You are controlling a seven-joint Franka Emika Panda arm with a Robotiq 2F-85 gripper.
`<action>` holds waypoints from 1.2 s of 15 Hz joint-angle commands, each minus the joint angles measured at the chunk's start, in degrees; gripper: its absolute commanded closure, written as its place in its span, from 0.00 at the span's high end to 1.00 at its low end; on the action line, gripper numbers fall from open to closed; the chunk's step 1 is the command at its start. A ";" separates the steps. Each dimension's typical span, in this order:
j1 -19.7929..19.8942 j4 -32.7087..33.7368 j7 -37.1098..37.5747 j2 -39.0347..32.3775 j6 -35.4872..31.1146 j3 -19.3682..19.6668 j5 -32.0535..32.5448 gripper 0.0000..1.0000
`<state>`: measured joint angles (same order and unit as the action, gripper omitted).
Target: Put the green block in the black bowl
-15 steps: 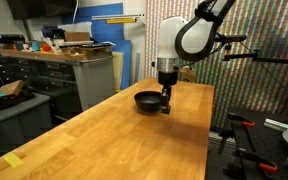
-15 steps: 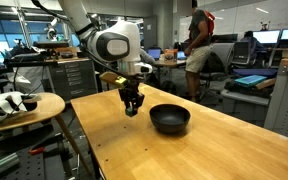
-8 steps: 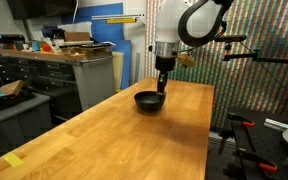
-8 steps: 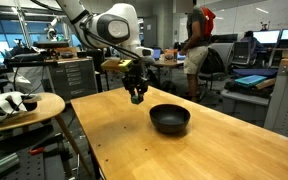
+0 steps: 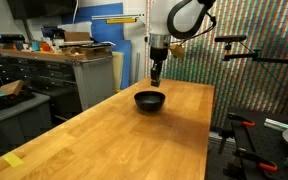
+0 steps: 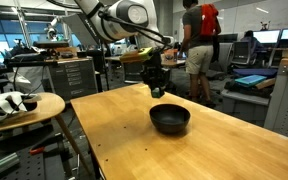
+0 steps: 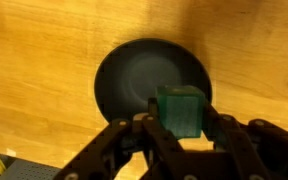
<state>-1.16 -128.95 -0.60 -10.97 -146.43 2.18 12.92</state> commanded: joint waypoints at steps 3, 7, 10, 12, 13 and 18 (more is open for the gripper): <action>1.72 10.41 -2.76 -8.28 5.71 0.13 -1.64 0.18; 2.66 14.58 -4.27 -13.33 7.67 -0.07 -2.90 0.18; 3.46 17.05 -4.34 -16.63 7.11 -0.06 -3.59 0.18; 4.60 18.50 -5.23 -18.33 6.84 -0.77 -5.99 0.18; 4.98 19.25 -5.40 -19.23 6.78 -0.88 -7.00 0.18; 6.37 21.75 -5.41 -22.46 6.50 -1.09 -10.56 0.18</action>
<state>3.61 -110.40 -4.47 -31.16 -140.88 2.20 5.06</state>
